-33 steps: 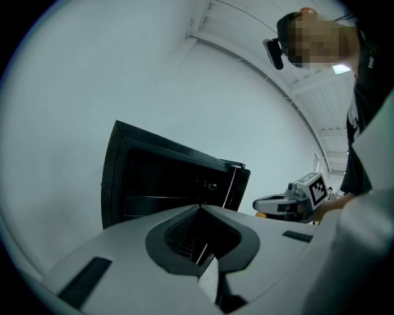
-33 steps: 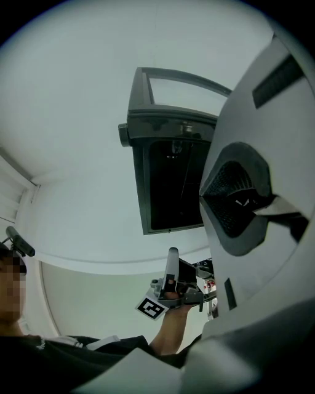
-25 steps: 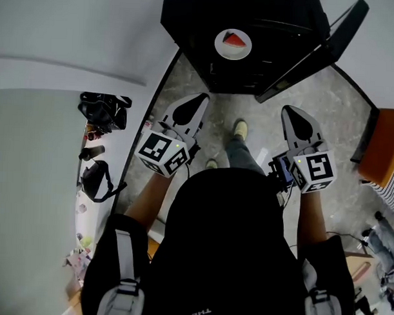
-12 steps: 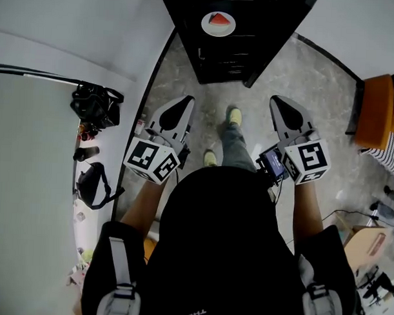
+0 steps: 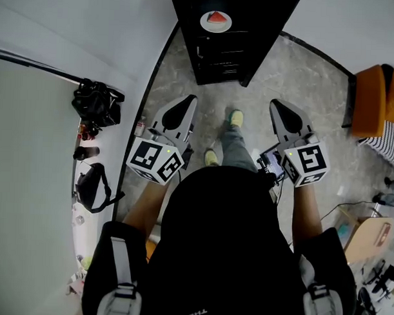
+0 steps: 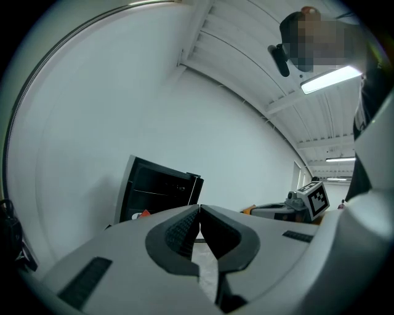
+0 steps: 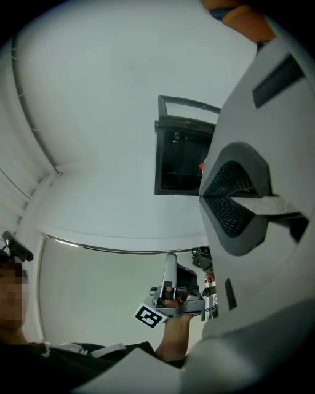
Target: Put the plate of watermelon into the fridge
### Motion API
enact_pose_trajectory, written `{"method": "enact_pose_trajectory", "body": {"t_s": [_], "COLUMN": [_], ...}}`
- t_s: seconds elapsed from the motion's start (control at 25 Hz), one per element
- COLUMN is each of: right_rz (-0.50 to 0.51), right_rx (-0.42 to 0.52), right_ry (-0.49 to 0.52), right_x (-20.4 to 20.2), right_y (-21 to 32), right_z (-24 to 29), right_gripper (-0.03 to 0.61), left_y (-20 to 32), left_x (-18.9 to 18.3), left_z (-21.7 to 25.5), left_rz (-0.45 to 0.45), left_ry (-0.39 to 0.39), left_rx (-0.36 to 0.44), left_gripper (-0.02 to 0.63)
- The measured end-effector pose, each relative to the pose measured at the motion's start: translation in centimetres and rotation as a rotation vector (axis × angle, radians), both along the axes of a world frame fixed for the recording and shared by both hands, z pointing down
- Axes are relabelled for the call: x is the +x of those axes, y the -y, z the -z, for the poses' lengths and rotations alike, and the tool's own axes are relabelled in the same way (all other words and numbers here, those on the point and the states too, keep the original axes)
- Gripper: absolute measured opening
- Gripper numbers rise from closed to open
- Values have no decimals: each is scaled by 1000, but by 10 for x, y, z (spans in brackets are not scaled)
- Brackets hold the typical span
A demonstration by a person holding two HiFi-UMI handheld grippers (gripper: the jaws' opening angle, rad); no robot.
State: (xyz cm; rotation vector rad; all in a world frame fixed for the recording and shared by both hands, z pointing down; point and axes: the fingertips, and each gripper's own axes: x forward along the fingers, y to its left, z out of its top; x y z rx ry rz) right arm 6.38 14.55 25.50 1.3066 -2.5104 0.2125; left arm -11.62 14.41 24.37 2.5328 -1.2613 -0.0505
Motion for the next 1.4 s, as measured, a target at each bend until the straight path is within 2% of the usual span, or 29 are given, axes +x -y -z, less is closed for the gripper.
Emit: {"method": "enact_pose_trajectory", "body": {"t_s": [0.24,1.0,1.4], "right_rz": [-2,-35,-71], "right_rx": [10,-34,-19], "right_ry": [-11,-6,-14], "right_x": [-8,20,17], "right_y": [-22,-26,-32], "right_z": [5,5,1], "right_gripper": [9,9,9], "left_y": [-20,-30,-34], "left_x": [-4,28,28], "left_z": [5,4,-7], "left_rz": [-9,-34,-55], "left_ry": [-1,20,-18], "left_rx": [18,-3,-20], "left_gripper": [14,14,14]}}
